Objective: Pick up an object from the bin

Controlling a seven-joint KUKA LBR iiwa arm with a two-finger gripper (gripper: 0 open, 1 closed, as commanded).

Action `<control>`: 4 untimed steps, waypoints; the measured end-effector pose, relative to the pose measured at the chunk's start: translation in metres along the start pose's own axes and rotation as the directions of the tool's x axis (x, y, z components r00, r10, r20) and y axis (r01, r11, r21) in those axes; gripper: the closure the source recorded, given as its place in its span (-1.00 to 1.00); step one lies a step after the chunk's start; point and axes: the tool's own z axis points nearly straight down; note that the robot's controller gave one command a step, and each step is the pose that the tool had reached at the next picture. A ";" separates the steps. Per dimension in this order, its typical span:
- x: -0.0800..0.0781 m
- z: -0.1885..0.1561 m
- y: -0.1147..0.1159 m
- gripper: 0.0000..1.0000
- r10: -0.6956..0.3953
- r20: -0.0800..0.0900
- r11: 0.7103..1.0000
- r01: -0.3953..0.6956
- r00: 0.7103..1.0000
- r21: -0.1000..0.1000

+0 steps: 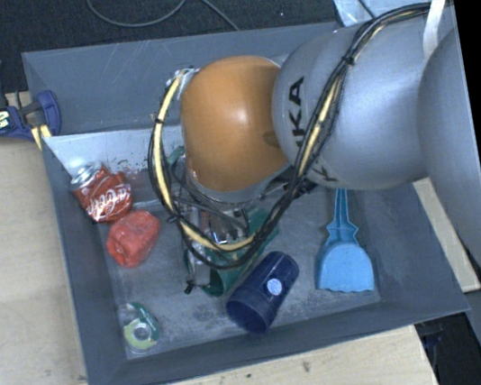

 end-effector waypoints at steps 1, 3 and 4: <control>-0.002 -0.005 -0.001 -1.00 0.004 0.008 1.000 -0.004 1.000 -0.002; -0.061 0.046 -0.097 -1.00 -0.171 0.009 0.985 0.171 0.985 -0.001; -0.054 0.064 -0.096 -1.00 -0.124 0.016 0.992 0.124 0.992 -0.001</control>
Offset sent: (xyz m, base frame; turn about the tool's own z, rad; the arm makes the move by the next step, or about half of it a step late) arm 0.0411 -0.0873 -0.1161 -0.1712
